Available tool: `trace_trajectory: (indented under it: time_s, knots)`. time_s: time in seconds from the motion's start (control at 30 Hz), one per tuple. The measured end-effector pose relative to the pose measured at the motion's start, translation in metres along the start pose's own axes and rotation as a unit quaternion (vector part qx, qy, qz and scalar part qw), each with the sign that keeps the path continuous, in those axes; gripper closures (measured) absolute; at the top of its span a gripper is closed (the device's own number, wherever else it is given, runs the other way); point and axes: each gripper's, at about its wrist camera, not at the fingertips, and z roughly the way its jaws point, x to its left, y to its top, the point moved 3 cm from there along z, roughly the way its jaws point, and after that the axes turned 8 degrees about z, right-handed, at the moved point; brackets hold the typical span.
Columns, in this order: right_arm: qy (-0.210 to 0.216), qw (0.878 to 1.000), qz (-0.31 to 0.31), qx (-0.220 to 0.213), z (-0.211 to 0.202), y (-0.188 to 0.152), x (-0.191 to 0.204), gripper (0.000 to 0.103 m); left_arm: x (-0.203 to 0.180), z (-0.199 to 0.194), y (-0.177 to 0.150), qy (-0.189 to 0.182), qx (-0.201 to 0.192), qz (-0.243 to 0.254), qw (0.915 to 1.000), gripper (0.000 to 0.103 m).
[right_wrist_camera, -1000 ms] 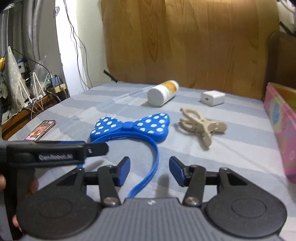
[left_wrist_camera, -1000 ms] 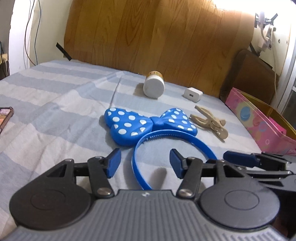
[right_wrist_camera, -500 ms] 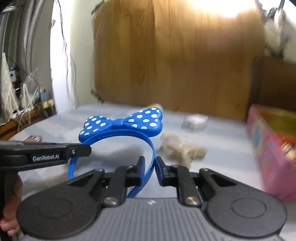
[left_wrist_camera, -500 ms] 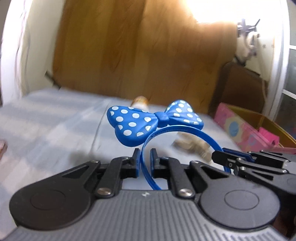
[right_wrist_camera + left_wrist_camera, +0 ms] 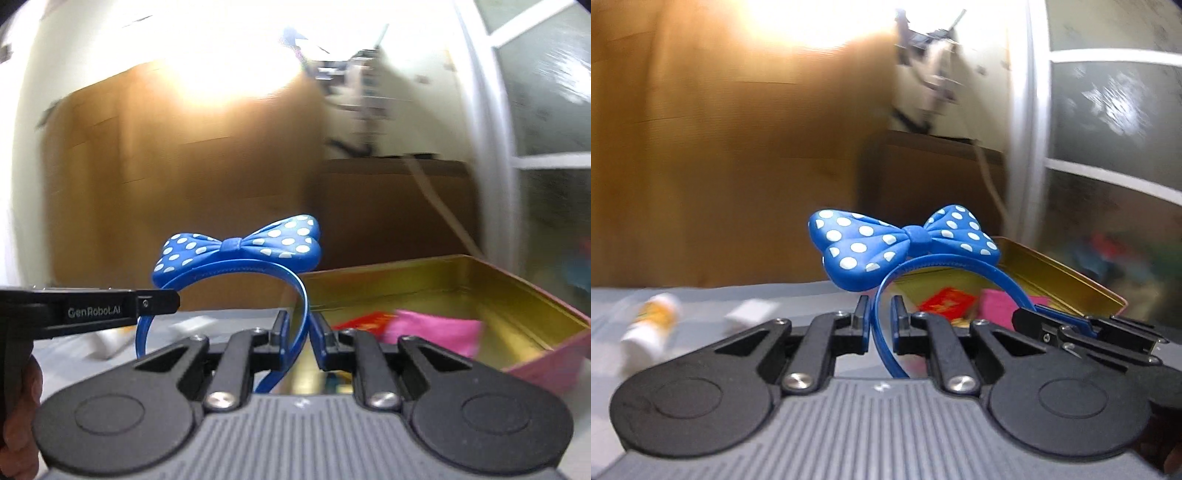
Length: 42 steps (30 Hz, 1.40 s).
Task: Organize rigid objects
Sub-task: 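Carry the headband into the pink tin and release it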
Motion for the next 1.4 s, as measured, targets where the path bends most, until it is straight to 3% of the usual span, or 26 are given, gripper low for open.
trace_trajectory:
  time_s: [0.27, 0.37, 0.47, 0.53, 0.63, 0.93, 1.07, 1.4]
  knots:
    - [-0.079, 0.997, 0.022, -0.002, 0.026, 0.015, -0.062, 0.089, -0.052, 0.073, 0.015, -0.028, 0.039, 0.026, 0.9985, 0.089]
    - [-0.103, 0.994, 0.03, 0.006, 0.046, 0.017, -0.08, 0.084, -0.065, 0.095, 0.01, -0.025, 0.065, 0.042, 0.9967, 0.076]
    - [-0.115, 0.991, 0.069, -0.009, 0.055, 0.014, -0.093, 0.07, -0.072, 0.101, 0.005, -0.015, 0.072, 0.052, 0.9959, 0.071]
    - [-0.115, 0.991, 0.073, -0.008, 0.055, 0.009, -0.096, 0.07, -0.073, 0.097, 0.003, -0.019, 0.07, 0.054, 0.9959, 0.063]
    - [-0.113, 0.991, 0.07, -0.025, 0.049, 0.01, -0.094, 0.069, -0.074, 0.093, 0.004, -0.006, 0.068, 0.066, 0.9955, 0.061]
    - [-0.097, 0.988, 0.087, -0.078, 0.012, 0.012, -0.084, 0.069, -0.047, 0.051, 0.003, 0.013, 0.07, 0.058, 0.9958, 0.057]
    - [-0.074, 0.988, 0.098, -0.095, -0.009, 0.012, -0.067, 0.065, -0.021, 0.029, -0.003, 0.038, 0.064, 0.059, 0.9955, 0.055]
    - [0.026, 0.997, 0.047, -0.051, -0.018, 0.0, 0.019, 0.062, 0.063, -0.007, -0.048, 0.12, 0.106, 0.007, 0.9871, 0.054]
